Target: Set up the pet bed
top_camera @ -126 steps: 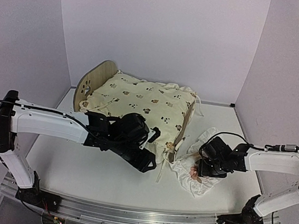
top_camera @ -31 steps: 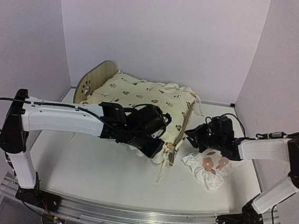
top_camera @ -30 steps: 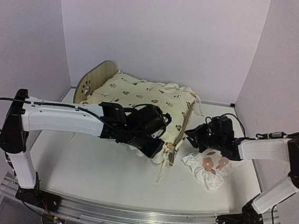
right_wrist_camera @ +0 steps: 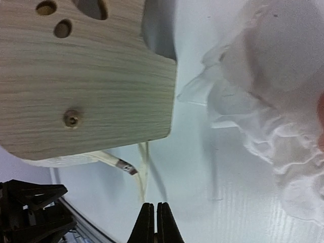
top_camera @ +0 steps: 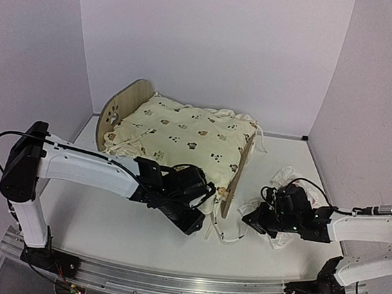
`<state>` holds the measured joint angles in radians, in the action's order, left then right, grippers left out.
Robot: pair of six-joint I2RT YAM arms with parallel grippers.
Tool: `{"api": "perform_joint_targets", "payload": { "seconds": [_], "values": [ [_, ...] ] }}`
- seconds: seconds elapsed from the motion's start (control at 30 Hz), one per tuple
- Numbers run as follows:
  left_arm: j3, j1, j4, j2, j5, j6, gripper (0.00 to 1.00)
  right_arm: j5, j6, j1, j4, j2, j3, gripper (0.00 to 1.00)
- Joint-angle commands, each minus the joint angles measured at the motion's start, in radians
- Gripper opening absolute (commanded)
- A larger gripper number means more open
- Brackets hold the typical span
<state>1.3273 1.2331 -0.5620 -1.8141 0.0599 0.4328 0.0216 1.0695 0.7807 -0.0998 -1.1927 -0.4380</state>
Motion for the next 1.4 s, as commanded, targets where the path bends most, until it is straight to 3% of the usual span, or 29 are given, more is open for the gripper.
{"api": "perform_joint_targets", "payload": {
  "seconds": [0.0,0.17,0.77,0.87,1.03,1.2,1.37],
  "values": [
    [0.039,0.023,0.077,-0.073,-0.055,0.044,0.49,-0.125,-0.101,0.003,0.07,0.022,0.004,0.0],
    [0.101,0.04,0.06,-0.169,-0.039,0.059,0.48,-0.176,-0.15,0.003,0.14,0.026,0.017,0.0],
    [0.238,0.05,0.025,-0.339,-0.011,0.07,0.46,-0.158,-0.177,0.003,0.14,0.01,0.066,0.0],
    [0.258,0.057,-0.003,-0.357,0.016,0.076,0.37,-0.159,-0.178,0.003,0.139,0.015,0.068,0.0],
    [0.268,0.067,-0.028,-0.367,0.051,0.086,0.3,-0.161,-0.18,0.003,0.14,0.025,0.073,0.0],
    [0.261,0.08,-0.037,-0.363,0.075,0.094,0.01,-0.158,-0.176,0.003,0.137,0.023,0.075,0.0],
    [0.207,0.083,0.019,-0.278,0.047,0.086,0.0,-0.094,-0.185,0.017,0.077,-0.021,0.055,0.0]
  ]
}}
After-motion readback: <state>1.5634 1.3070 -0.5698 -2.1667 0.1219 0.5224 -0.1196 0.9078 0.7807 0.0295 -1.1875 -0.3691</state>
